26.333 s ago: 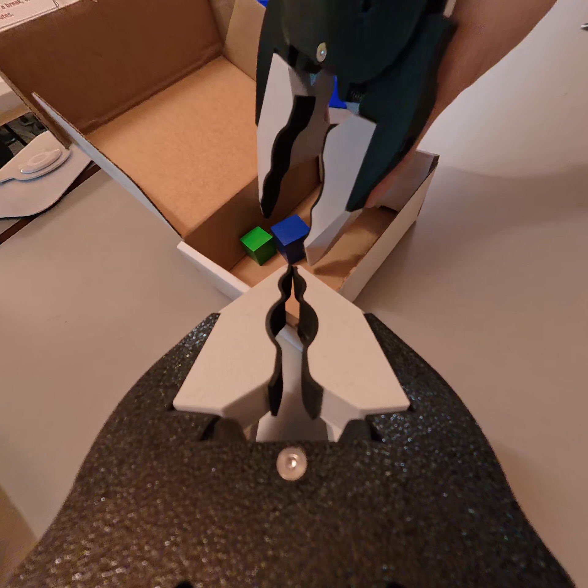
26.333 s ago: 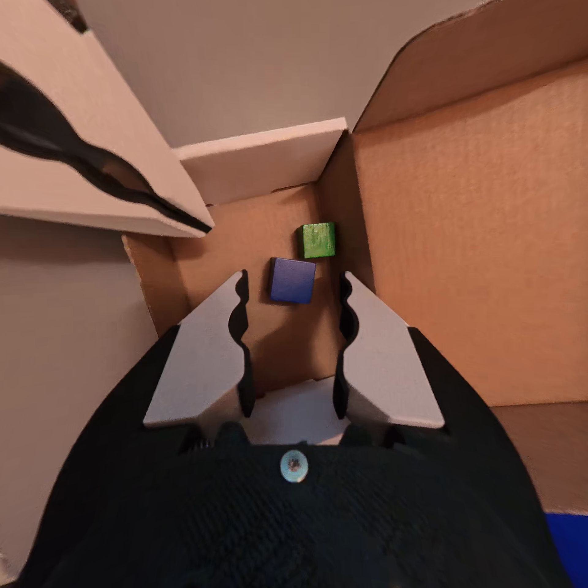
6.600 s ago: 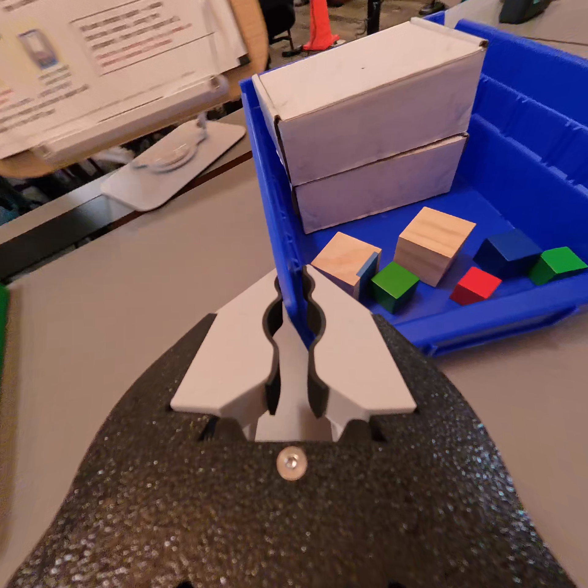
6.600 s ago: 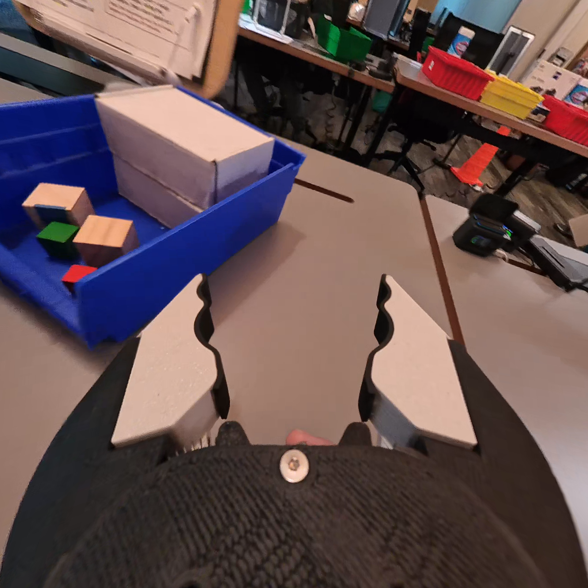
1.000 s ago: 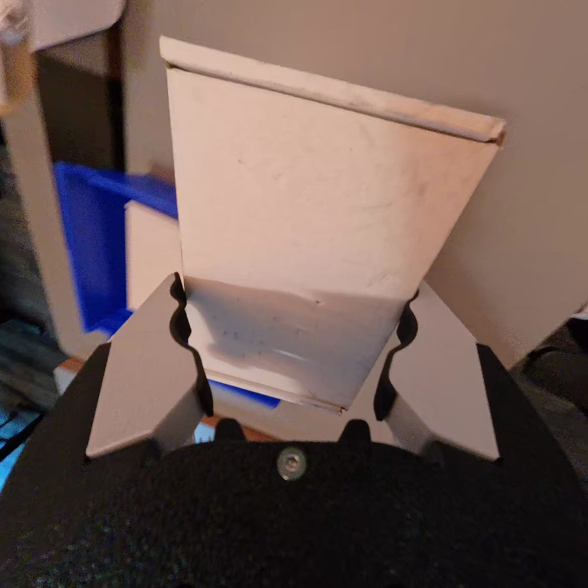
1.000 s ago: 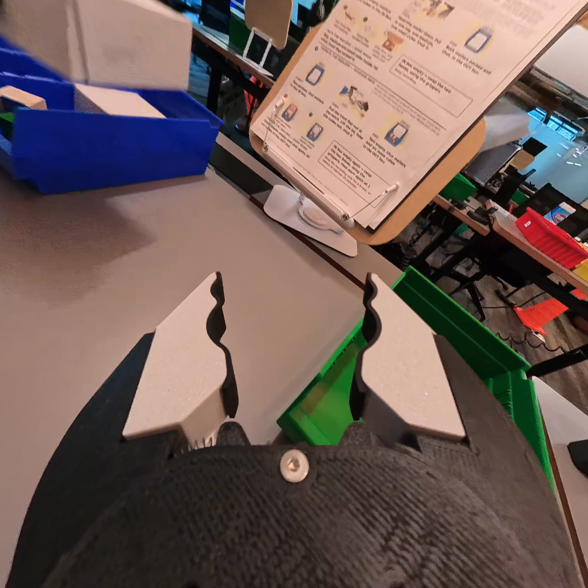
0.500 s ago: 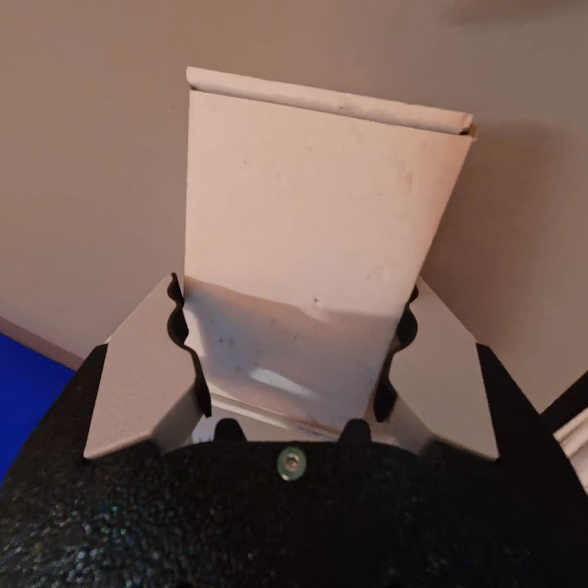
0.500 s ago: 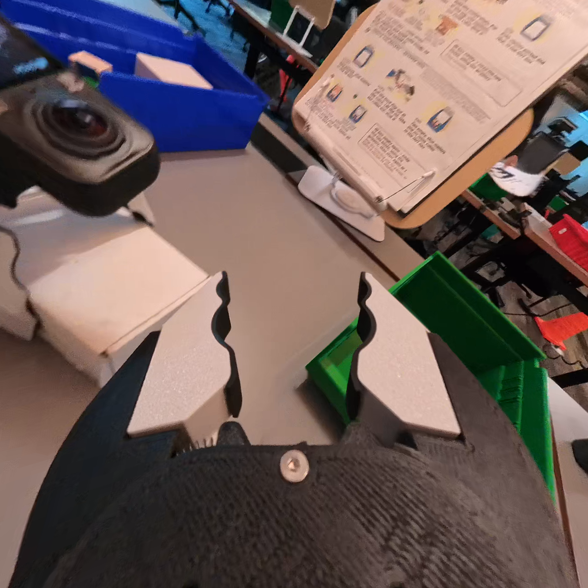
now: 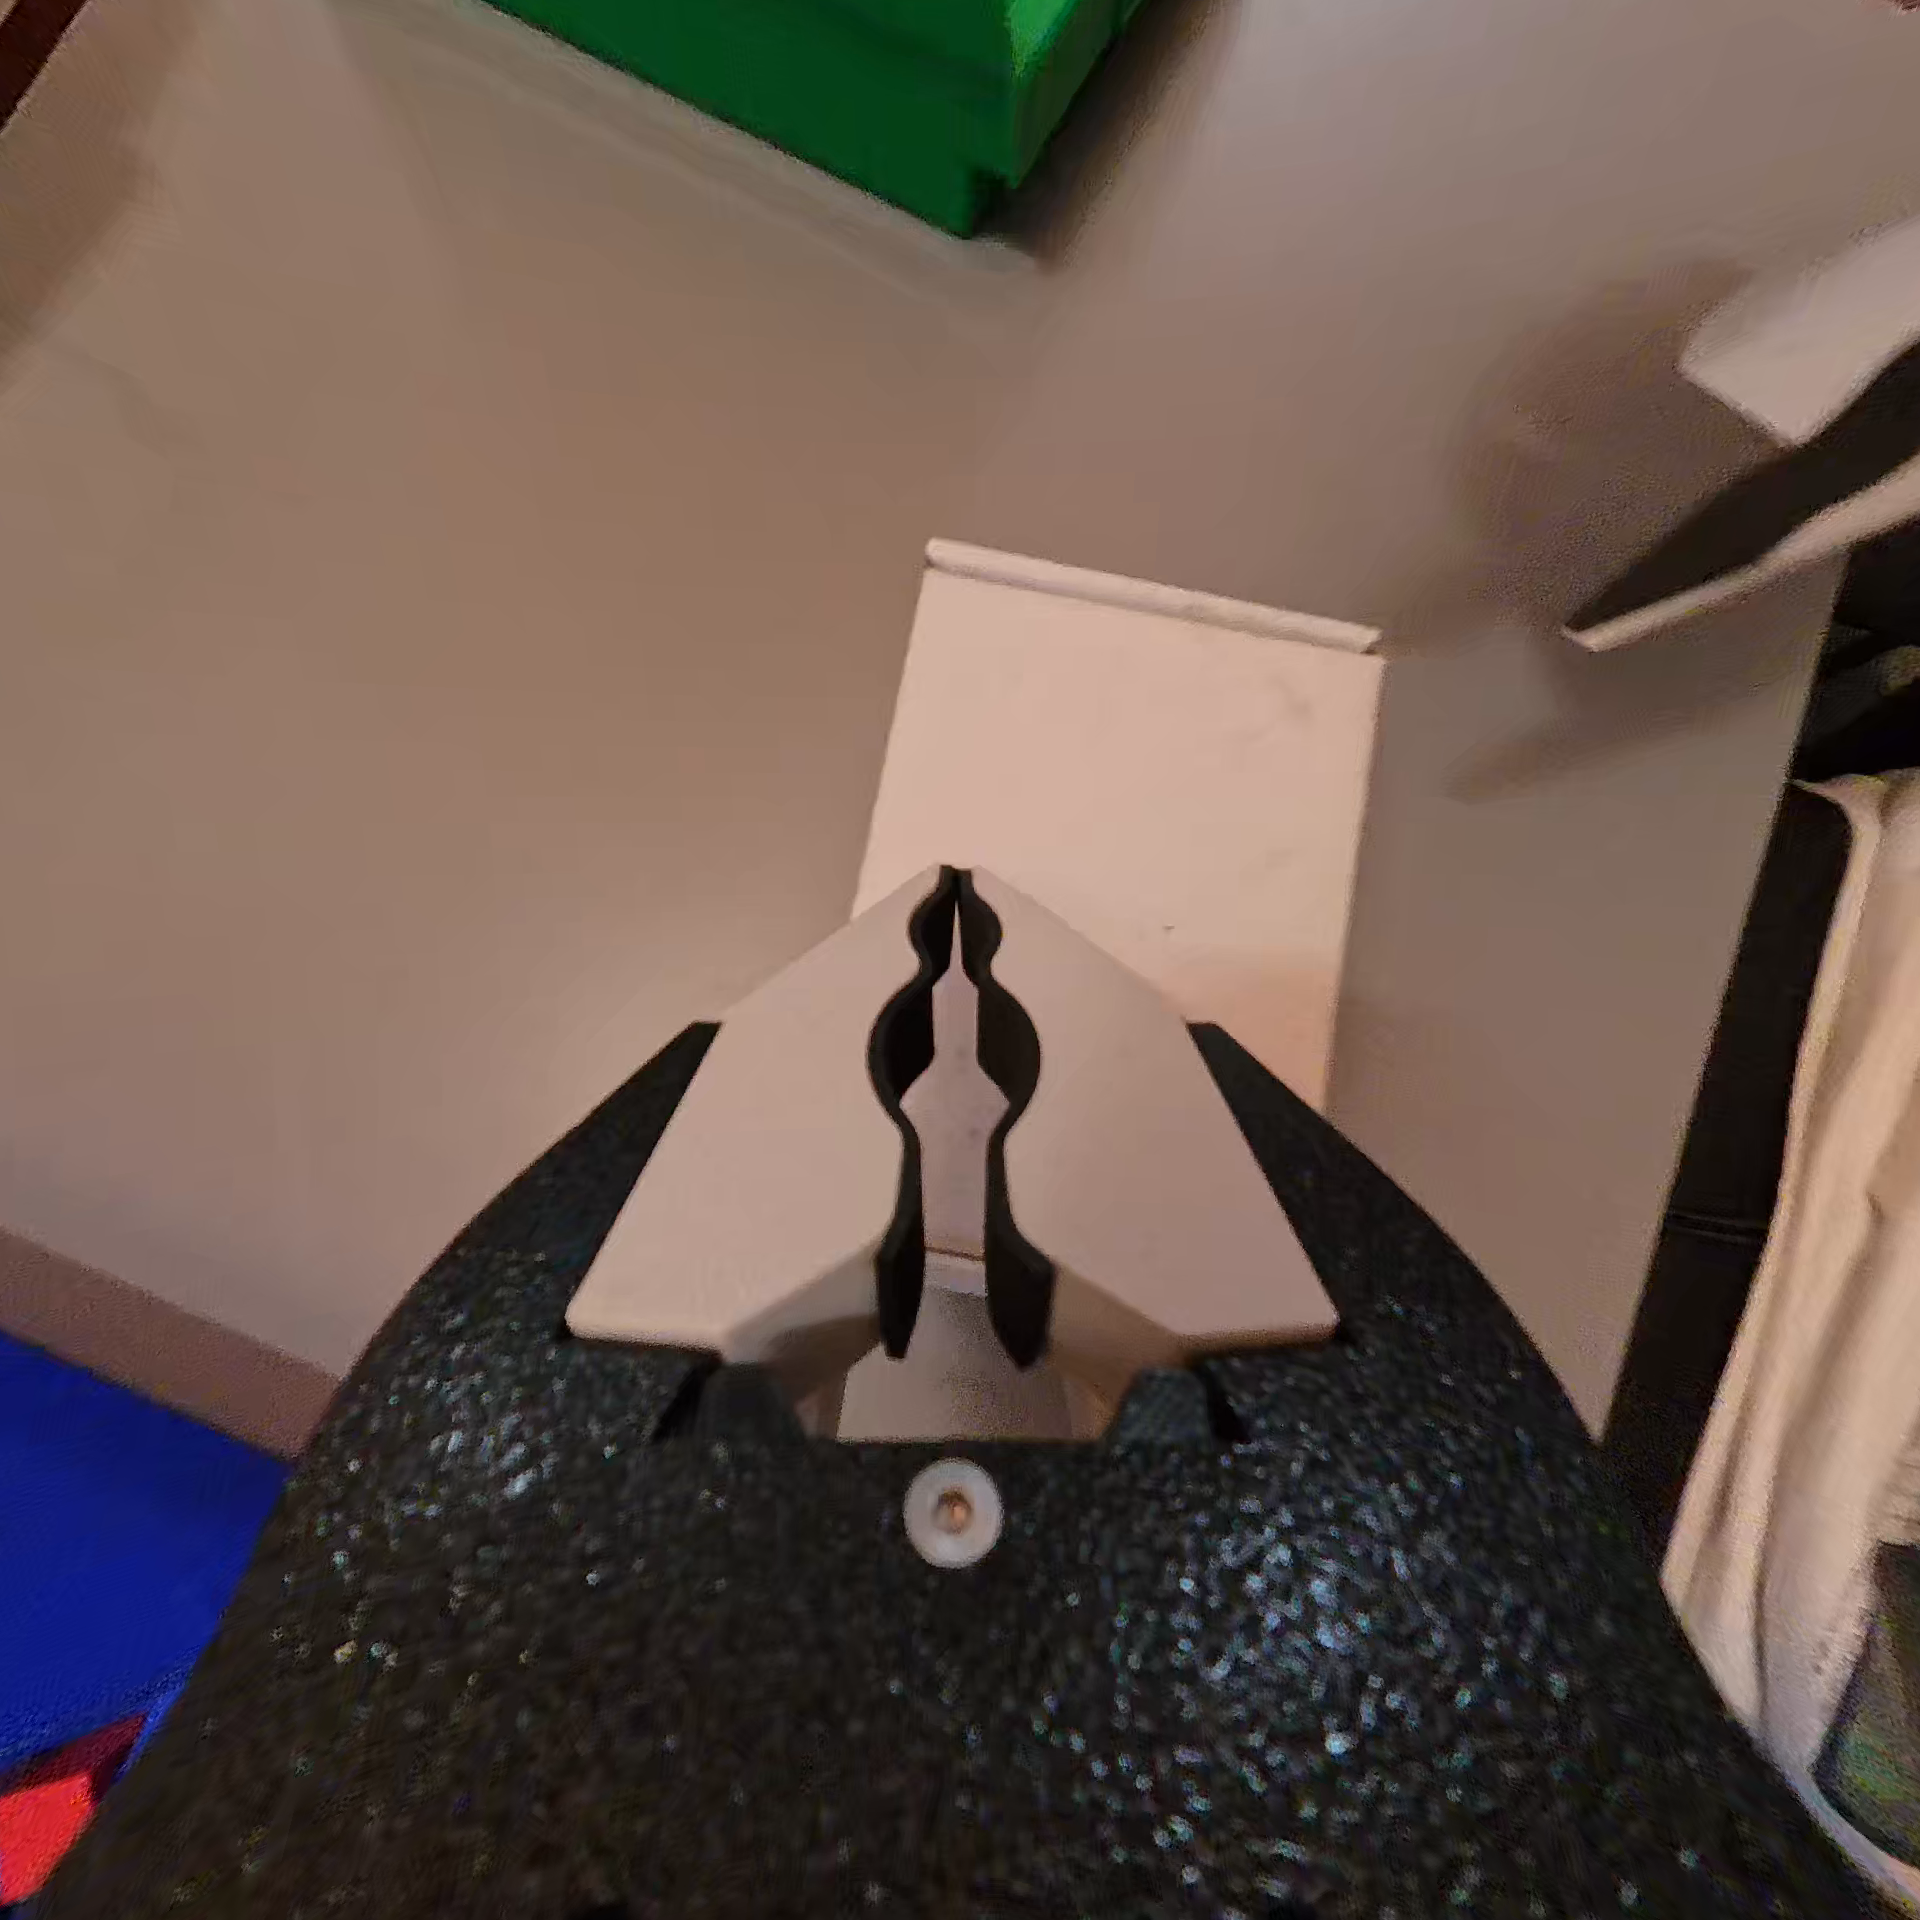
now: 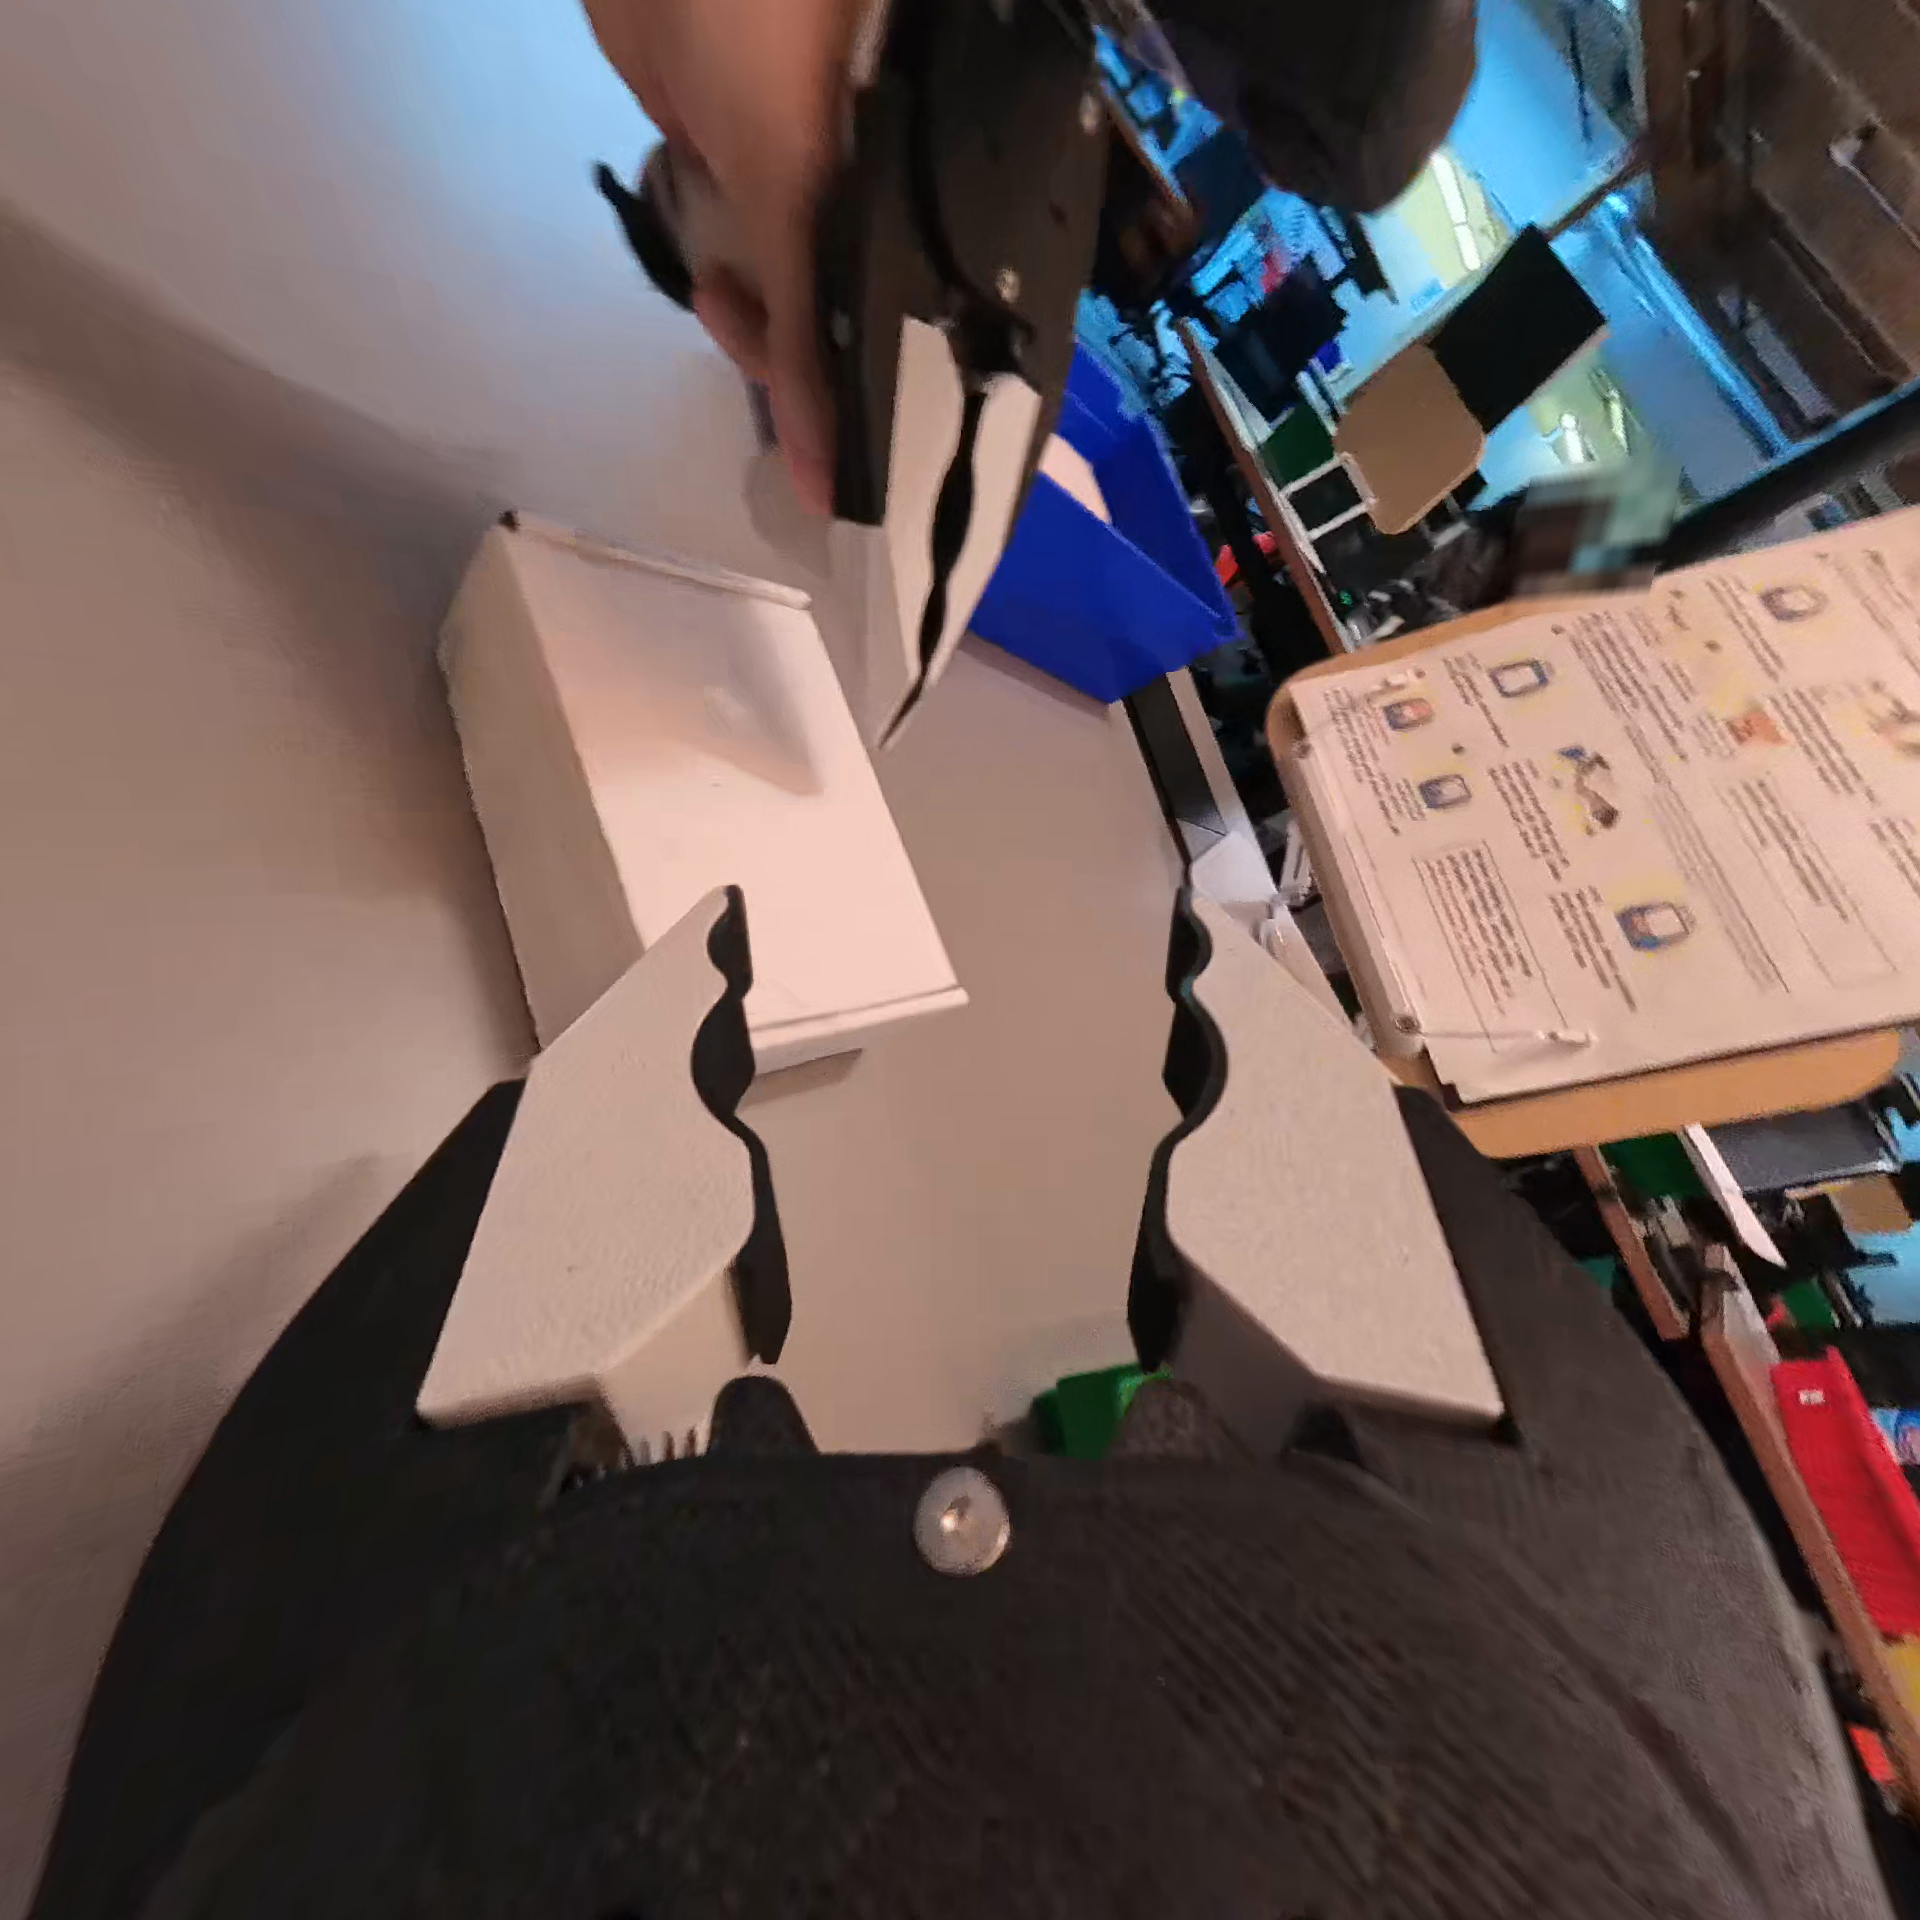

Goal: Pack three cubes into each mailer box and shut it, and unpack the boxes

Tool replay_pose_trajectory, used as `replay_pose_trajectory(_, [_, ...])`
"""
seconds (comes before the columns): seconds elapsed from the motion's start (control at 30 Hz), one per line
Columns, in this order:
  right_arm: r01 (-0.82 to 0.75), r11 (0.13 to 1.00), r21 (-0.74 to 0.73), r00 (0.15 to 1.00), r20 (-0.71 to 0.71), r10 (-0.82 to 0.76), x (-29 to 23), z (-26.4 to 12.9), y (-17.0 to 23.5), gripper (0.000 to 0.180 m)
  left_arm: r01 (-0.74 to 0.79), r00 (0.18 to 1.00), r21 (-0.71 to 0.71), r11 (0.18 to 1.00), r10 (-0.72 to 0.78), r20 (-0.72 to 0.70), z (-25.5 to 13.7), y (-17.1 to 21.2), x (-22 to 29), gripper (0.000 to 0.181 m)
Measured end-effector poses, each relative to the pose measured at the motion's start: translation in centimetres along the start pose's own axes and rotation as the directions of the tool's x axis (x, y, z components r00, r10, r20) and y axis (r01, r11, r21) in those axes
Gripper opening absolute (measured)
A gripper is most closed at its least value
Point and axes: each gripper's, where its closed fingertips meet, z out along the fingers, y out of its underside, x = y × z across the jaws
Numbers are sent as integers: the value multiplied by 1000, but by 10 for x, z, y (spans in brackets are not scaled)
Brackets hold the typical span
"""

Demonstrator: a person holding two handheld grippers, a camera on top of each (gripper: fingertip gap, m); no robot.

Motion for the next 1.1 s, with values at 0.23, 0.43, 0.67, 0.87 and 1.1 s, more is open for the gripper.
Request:
replay_pose_trajectory(0.23, [180,975,-132,976,152,-159,-42,29,17,84,193,980,102,976,-188,-61,17,9,-23,0])
replay_pose_trajectory(0.43, [301,934,-194,946,181,-268,-55,51,34,90,230,973,52,972,-228,-41,20,9,-38,0])
replay_pose_trajectory(0.67, [519,787,-334,850,106,-515,-36,69,67,66,235,972,66,970,-235,-6,19,11,-45,0])
replay_pose_trajectory(0.87, [402,879,-258,915,77,-396,-31,65,58,65,-84,959,444,892,-49,280,-41,-14,-57,61])
replay_pose_trajectory(1.1, [250,945,-209,964,142,-223,-20,41,74,65,-401,854,459,793,143,500,-82,44,-22,95])
